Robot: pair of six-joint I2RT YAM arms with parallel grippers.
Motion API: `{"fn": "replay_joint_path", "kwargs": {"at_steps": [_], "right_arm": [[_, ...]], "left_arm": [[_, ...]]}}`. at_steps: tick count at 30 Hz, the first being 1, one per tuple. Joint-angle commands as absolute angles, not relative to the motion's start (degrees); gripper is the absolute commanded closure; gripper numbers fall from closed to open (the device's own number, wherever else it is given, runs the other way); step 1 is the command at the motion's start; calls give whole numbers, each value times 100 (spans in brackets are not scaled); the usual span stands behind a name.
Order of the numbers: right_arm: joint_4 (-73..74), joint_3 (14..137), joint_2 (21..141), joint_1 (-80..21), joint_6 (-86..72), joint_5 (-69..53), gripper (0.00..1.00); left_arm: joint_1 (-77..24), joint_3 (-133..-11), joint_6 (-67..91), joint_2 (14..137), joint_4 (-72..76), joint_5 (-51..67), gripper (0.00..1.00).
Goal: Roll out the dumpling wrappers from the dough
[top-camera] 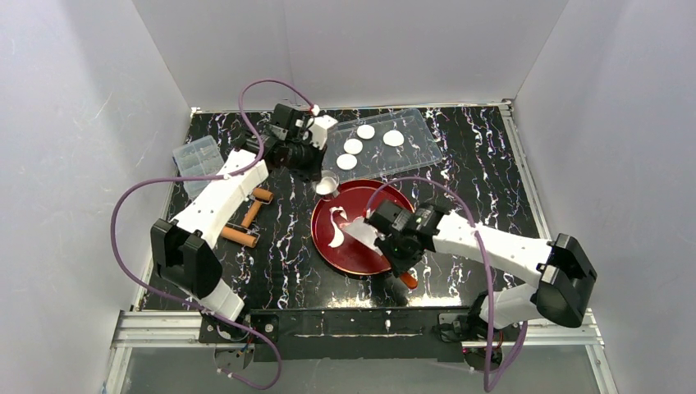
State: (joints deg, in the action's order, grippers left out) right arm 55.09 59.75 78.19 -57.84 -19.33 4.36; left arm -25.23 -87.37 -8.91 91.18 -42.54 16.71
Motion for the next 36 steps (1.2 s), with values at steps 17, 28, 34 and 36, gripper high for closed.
{"fn": "replay_joint_path", "kwargs": {"at_steps": [17,28,34,36], "right_arm": [[3077,4676,6858,-6165,-2203,788,99],[3238,4625,6646,-6161,-2239,858,99],[3276,4664,6579,-6158,-2247,948,99],[3323,4675,6592,-6161,-2250,948,99]], "left_arm": [[-3423,-8450,-472,10239,-3947,3387,100],[-3410,-8438,-558,10249,-3824,3106,100],[-3410,-8386,-685,10242,-3803,2658,100],[-3372,-8362,-635,10220,-3754,2568,100]]}}
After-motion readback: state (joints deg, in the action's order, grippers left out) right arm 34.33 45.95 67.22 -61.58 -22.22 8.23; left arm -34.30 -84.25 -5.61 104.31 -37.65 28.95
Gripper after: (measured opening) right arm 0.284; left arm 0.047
